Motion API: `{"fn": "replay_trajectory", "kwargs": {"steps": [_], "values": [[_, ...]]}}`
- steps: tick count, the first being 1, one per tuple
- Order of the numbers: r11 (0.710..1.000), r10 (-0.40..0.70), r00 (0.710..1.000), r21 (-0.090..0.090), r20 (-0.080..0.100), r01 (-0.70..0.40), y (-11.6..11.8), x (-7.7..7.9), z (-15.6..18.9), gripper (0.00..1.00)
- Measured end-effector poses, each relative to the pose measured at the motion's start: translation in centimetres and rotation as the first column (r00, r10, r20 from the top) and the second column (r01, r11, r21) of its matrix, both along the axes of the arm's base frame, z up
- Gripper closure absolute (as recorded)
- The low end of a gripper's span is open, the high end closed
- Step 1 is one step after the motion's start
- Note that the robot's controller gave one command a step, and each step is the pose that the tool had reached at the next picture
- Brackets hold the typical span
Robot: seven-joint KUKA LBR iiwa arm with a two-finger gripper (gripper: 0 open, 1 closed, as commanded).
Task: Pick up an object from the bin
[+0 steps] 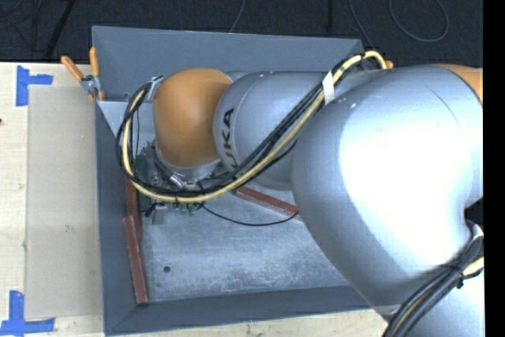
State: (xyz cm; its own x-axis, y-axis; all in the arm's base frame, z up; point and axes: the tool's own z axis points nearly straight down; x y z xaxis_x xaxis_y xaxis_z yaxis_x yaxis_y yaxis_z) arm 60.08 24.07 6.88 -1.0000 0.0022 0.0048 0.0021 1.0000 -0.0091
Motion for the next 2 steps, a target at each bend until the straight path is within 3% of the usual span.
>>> {"fn": "replay_trajectory", "kwargs": {"steps": [1, 2], "values": [[0.854, 0.520, 0.854, 0.008, 0.011, -0.520, -3.2, -3.3, 15.6, 1.00], [0.731, 0.683, 0.731, 0.011, 0.001, -0.683, -1.3, -9.5, 11.5, 1.00]]}}
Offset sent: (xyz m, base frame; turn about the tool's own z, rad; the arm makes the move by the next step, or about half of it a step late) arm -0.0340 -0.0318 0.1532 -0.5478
